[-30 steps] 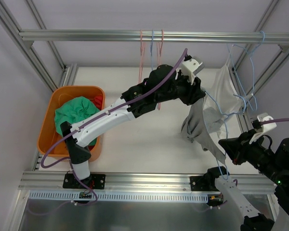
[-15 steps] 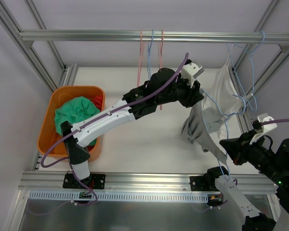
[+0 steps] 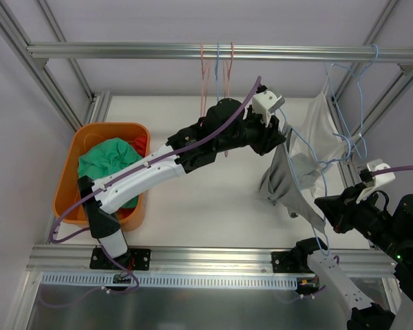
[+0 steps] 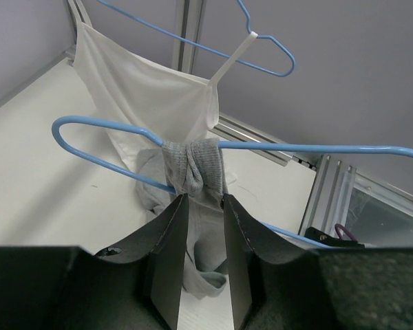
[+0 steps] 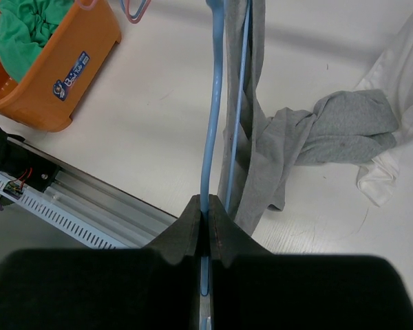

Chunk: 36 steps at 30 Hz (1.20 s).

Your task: Remove the tank top from the hanger

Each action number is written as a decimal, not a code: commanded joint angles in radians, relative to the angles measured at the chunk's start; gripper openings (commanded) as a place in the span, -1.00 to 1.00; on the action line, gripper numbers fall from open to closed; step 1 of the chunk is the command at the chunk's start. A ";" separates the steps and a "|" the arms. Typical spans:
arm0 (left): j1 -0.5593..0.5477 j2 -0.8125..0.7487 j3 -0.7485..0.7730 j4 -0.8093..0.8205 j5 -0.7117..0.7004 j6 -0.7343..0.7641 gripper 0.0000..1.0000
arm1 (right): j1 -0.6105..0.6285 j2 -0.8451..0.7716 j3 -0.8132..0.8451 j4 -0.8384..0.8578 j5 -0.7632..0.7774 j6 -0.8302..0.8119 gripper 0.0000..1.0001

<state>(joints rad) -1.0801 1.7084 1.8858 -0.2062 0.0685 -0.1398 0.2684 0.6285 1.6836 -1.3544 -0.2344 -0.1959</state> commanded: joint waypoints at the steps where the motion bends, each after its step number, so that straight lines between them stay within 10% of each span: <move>1: -0.003 -0.020 0.021 0.053 -0.015 0.009 -0.44 | 0.005 0.013 0.027 0.034 -0.031 -0.013 -0.99; 9: -0.003 0.010 0.045 0.060 -0.010 0.006 -0.26 | 0.006 0.010 0.025 0.035 -0.045 -0.020 -0.99; 21: -0.003 0.013 0.041 0.068 -0.099 0.006 -1.00 | 0.006 0.000 0.027 0.040 -0.108 -0.017 -0.99; 36: -0.004 -0.161 -0.192 0.274 -0.500 -0.073 -1.00 | 0.054 -0.006 -0.062 0.026 -0.014 -0.033 -0.99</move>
<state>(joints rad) -1.0805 1.6226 1.6974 -0.0517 -0.2409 -0.1795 0.3130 0.6270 1.6215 -1.3502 -0.2466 -0.2150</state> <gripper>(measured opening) 0.006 0.035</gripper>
